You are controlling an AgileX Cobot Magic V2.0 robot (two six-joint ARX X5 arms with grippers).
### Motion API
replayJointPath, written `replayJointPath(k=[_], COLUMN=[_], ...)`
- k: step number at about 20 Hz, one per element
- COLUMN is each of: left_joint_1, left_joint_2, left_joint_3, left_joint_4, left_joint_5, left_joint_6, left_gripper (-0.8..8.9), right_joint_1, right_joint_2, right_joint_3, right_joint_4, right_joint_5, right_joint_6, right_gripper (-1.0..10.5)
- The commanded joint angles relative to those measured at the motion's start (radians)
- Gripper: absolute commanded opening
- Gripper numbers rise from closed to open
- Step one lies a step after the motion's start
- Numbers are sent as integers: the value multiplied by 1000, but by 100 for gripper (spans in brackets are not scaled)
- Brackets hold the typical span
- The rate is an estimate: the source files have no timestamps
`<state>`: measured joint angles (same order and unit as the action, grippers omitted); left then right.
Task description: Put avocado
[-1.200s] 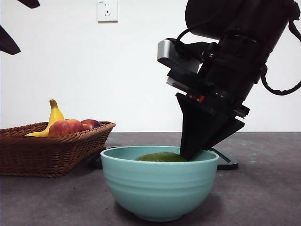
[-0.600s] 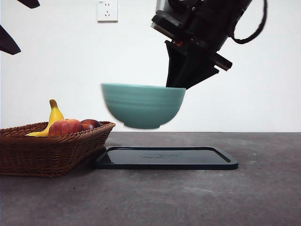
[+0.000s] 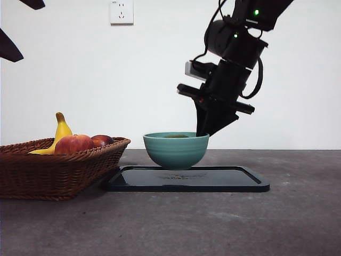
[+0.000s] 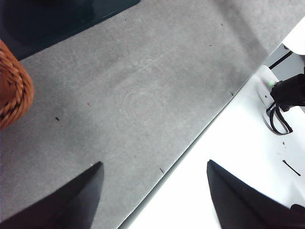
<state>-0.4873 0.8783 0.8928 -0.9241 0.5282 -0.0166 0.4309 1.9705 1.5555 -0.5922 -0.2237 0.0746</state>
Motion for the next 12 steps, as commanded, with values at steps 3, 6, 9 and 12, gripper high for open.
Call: replayJointPath(k=[3, 6, 9, 12], left_joint_1=[-6, -6, -6, -6], left_joint_2=[6, 6, 6, 6], left_joint_3=[5, 5, 5, 5], left_joint_4=[4, 4, 3, 3], left_joint_5=[5, 5, 5, 5], left_joint_6=[9, 9, 9, 9], left_gripper=[343, 343, 343, 343], right_joint_1=[-4, -4, -4, -4], right_joint_2=[53, 58, 59, 58], right_joint_3=[30, 30, 30, 30], right_joint_4=[16, 14, 2, 0], right_joint_5=[15, 18, 19, 48], right_joint_6=[-8, -8, -8, 0], right_gripper=[14, 14, 18, 183])
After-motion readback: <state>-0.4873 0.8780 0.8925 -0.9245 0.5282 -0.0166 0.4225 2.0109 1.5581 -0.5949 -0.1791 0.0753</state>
